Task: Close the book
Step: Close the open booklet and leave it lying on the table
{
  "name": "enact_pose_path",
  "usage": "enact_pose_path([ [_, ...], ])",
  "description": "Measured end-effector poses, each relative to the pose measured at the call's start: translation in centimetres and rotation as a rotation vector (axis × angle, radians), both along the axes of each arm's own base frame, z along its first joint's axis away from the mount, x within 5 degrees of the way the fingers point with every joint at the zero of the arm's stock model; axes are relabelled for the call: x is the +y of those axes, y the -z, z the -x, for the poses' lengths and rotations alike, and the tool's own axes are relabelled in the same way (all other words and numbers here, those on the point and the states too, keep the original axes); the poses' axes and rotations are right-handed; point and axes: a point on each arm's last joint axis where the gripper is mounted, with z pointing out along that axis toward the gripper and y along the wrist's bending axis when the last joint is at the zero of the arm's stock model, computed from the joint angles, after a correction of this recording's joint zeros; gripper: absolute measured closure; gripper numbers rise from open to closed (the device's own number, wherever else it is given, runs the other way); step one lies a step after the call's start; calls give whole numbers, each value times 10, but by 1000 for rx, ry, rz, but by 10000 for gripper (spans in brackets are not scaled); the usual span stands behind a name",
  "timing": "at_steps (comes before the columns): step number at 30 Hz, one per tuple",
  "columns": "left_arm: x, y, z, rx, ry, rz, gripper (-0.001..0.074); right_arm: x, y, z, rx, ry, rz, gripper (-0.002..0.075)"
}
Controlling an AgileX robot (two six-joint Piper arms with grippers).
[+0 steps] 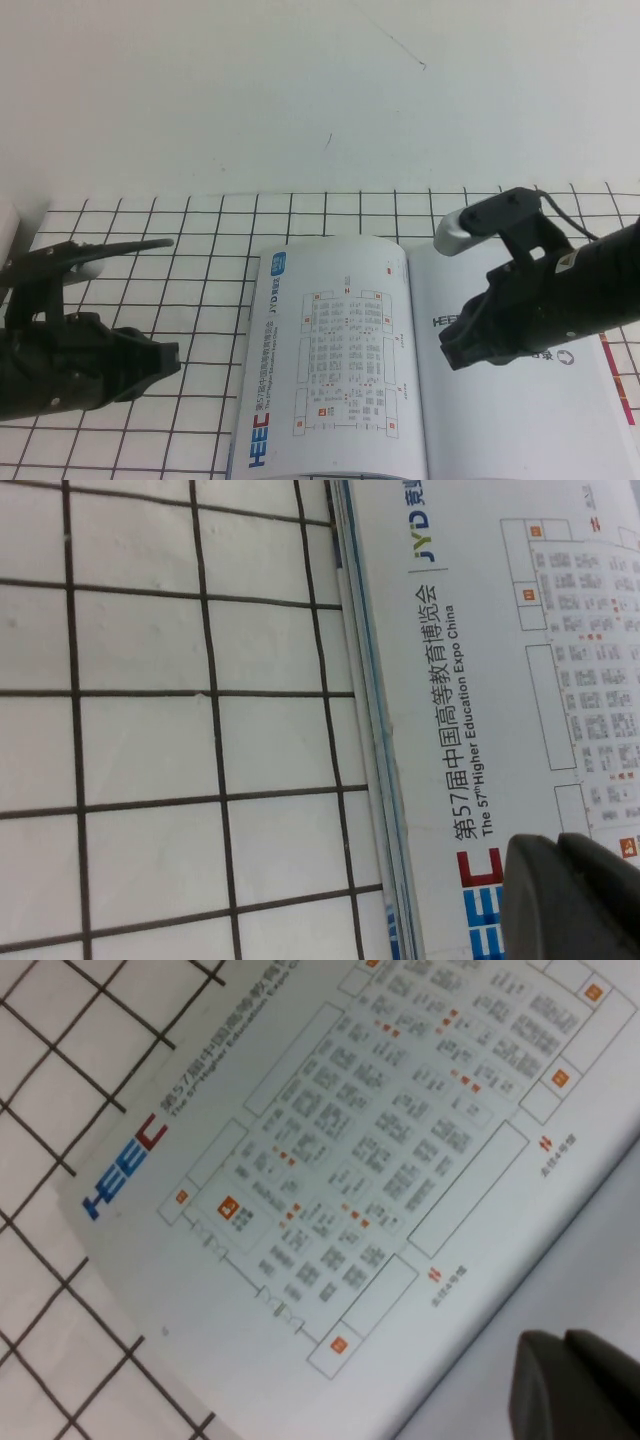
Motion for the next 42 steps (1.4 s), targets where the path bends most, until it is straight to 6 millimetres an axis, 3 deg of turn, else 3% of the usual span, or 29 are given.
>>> enact_pose_path([
  [7, -1, 14, -7, 61, -8, 8, 739, 16, 15, -29, 28, -11, 42, 729],
  [13, -2, 20, -10, 88, -14, 12, 739, 19, 42, -50, 88, -30, 190, 729],
  [25, 1, 34, -20, 103, -59, -9, 739, 19, 89, -65, 166, -53, 328, 729],
  [34, -6, 62, -32, 203, -81, 89, 739, 19, 94, -67, 188, -51, 341, 729],
  [42, -32, 71, -45, 130, 160, 320, 739, 20, 94, -67, 191, -54, 344, 729],
])
